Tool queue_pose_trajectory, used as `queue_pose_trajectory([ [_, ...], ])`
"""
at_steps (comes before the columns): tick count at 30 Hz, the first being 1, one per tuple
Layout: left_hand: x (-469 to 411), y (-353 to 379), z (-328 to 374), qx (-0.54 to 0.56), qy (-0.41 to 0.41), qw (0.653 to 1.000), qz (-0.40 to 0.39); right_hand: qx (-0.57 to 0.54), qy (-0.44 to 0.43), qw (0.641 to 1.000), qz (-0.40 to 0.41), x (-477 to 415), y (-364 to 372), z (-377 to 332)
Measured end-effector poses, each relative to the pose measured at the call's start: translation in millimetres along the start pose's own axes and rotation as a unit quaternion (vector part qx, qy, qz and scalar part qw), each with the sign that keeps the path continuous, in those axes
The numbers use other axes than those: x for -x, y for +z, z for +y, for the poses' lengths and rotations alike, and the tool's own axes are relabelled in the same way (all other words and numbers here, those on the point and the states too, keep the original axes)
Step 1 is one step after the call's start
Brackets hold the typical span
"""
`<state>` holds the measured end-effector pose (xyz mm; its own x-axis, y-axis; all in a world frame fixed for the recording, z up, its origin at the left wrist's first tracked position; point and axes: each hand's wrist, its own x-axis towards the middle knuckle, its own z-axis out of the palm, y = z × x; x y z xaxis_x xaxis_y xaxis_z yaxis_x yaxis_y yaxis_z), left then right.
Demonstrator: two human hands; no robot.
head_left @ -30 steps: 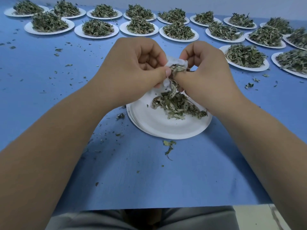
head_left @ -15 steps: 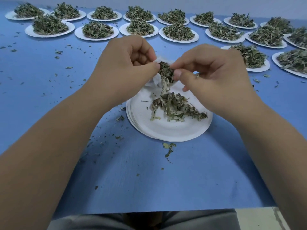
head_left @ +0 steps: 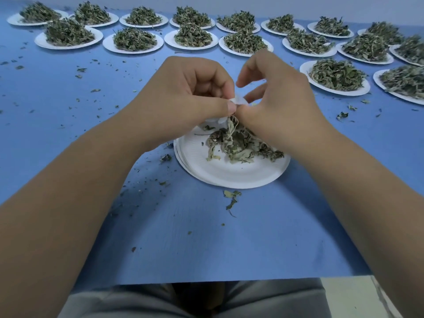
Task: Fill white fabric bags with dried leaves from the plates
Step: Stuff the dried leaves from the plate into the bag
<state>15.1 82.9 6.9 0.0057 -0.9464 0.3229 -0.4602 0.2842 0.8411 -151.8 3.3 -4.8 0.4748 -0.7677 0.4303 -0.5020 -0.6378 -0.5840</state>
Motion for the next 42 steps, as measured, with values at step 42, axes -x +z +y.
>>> queue_pose_trajectory([
  [42,-9.7,-5.6,-8.4,0.026,-0.002,0.994,0.105,0.068,-0.117,0.991,0.003,4.3,-12.1,-15.9],
])
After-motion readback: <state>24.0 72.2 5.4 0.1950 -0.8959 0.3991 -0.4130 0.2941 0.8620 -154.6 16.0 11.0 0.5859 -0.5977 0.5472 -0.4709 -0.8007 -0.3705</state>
